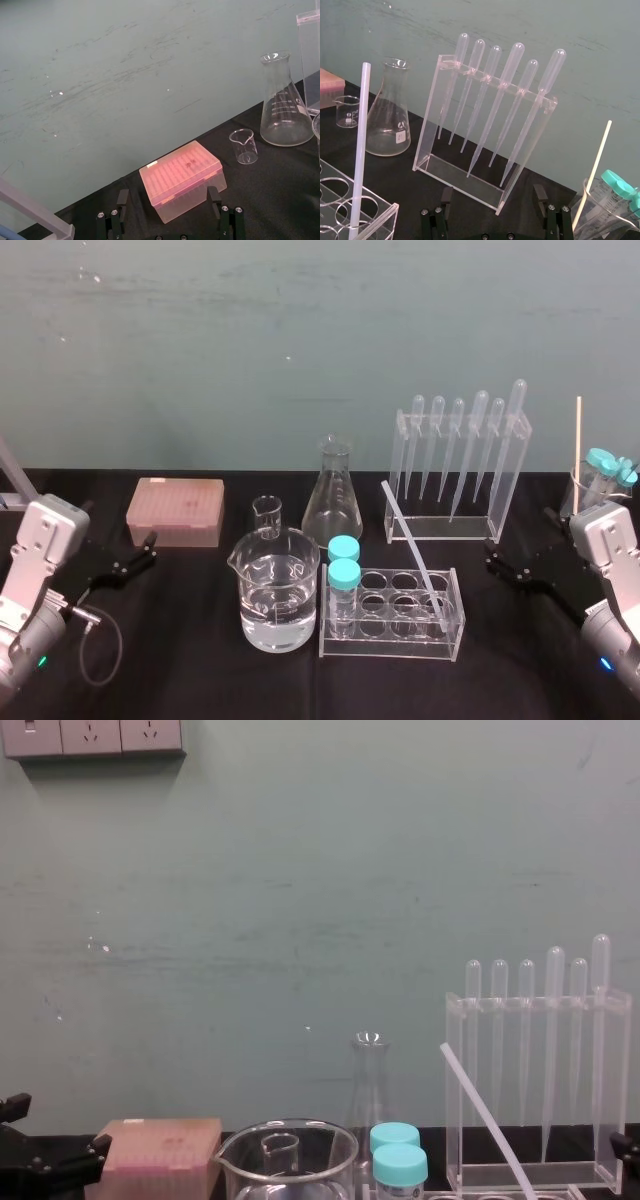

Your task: Pick up the stirring rod with one hand, then place it down.

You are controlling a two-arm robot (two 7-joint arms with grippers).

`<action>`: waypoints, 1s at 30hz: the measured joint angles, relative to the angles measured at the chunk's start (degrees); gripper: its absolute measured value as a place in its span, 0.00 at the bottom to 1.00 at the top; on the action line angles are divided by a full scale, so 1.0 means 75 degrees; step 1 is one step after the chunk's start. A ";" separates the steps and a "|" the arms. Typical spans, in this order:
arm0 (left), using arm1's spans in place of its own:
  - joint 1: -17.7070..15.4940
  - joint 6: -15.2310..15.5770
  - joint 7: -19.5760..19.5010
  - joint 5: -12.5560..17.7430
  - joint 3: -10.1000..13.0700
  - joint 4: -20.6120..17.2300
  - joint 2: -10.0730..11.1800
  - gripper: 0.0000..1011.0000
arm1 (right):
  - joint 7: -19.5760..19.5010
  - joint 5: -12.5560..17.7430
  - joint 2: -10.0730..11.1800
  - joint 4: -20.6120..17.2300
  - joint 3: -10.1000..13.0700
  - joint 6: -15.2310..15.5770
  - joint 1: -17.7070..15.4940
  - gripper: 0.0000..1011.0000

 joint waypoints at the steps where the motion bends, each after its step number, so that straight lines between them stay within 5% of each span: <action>1: 0.0000 0.0000 0.0000 0.0000 0.0000 0.0000 0.0000 0.99 | 0.0000 0.0000 0.0000 0.0000 0.0000 0.0000 0.0000 0.99; 30: 0.0000 0.0000 0.0000 0.0000 0.0000 0.0000 0.0000 0.99 | 0.0000 0.0000 0.0000 0.0000 0.0000 0.0000 0.0000 0.99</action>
